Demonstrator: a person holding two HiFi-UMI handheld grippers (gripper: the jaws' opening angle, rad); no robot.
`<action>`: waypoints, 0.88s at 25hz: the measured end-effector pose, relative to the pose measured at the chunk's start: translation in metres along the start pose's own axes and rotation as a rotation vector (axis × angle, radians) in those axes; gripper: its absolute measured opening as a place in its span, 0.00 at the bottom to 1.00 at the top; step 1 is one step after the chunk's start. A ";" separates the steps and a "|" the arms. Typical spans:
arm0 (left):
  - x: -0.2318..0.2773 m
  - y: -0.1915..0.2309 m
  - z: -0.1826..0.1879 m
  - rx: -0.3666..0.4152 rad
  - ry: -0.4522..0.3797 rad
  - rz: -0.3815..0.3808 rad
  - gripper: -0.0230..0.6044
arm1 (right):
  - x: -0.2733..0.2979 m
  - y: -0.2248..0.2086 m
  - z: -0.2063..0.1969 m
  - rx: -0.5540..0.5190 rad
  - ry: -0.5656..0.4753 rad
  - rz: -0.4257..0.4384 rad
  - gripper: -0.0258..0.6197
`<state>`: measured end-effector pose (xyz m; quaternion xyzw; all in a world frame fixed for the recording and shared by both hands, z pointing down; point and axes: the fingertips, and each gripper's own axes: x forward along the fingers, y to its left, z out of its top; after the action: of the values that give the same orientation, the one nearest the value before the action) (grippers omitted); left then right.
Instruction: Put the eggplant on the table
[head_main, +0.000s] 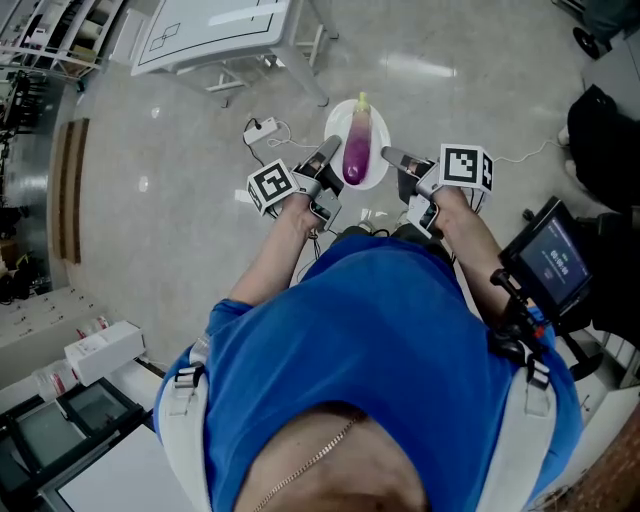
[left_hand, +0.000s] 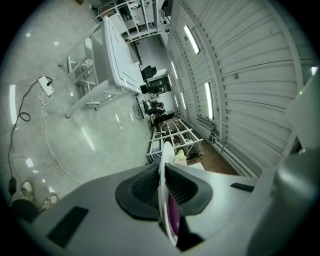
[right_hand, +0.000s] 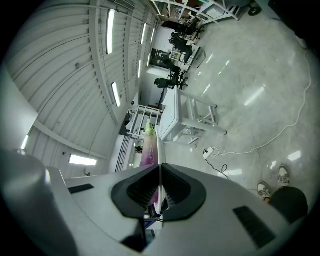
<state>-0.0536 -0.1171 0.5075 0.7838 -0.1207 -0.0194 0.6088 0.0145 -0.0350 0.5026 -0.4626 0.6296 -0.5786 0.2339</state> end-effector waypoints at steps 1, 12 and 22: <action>-0.001 0.000 0.002 0.002 -0.013 -0.007 0.11 | 0.000 0.000 -0.001 0.001 0.003 0.007 0.06; -0.039 -0.012 -0.016 0.014 -0.064 -0.026 0.11 | -0.016 0.011 -0.040 0.004 0.028 0.043 0.07; -0.058 -0.015 -0.046 -0.003 -0.073 -0.001 0.11 | -0.038 0.005 -0.067 0.022 0.046 0.035 0.07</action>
<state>-0.0993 -0.0575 0.4980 0.7818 -0.1421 -0.0484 0.6051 -0.0249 0.0314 0.5038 -0.4357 0.6364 -0.5917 0.2345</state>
